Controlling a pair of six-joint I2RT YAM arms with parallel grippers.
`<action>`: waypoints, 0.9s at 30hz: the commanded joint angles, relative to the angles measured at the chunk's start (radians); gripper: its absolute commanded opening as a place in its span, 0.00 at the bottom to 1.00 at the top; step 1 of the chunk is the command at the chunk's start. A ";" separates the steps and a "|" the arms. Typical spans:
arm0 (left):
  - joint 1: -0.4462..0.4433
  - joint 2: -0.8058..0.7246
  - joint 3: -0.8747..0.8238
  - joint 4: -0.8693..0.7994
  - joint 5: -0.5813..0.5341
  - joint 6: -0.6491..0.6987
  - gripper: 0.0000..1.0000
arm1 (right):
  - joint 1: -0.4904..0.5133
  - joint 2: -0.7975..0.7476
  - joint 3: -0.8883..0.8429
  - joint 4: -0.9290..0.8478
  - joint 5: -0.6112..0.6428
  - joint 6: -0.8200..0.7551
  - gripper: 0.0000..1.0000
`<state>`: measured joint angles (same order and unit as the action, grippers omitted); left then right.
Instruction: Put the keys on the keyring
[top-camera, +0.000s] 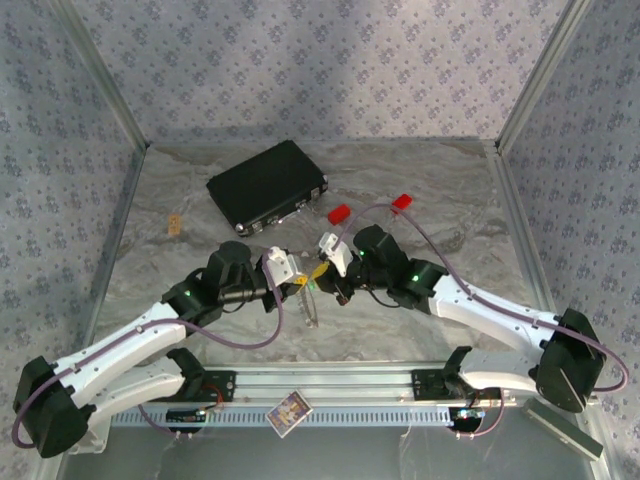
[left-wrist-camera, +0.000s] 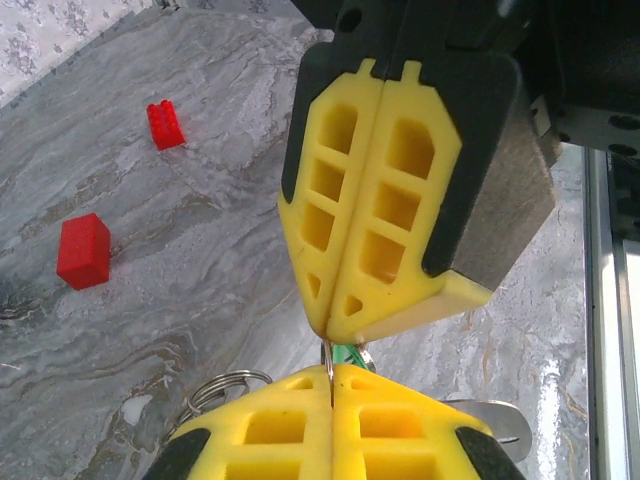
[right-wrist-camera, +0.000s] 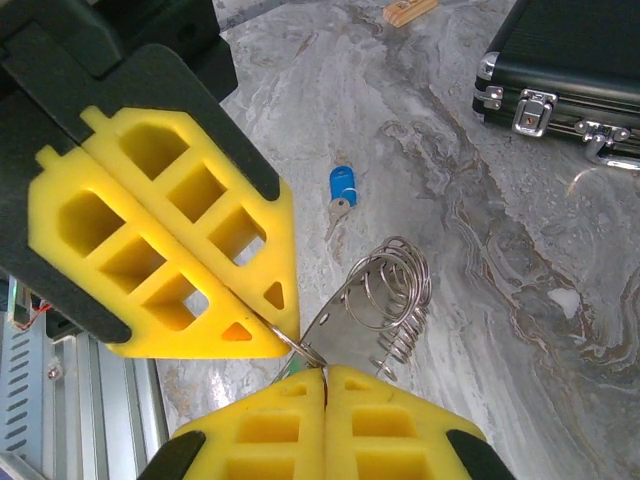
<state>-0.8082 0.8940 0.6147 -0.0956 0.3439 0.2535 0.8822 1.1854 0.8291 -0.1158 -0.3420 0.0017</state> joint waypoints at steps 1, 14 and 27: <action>-0.016 -0.037 0.011 0.099 0.033 0.011 0.00 | -0.016 0.013 -0.002 0.024 -0.009 0.032 0.00; -0.015 -0.038 -0.075 0.298 0.051 -0.050 0.00 | -0.117 -0.154 -0.132 0.115 -0.086 -0.135 0.48; -0.012 -0.011 -0.219 0.626 0.158 -0.076 0.00 | -0.143 -0.078 -0.084 0.164 -0.382 -0.233 0.38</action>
<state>-0.8185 0.8856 0.4107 0.3687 0.4484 0.1993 0.7372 1.0943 0.7174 0.0124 -0.6319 -0.2260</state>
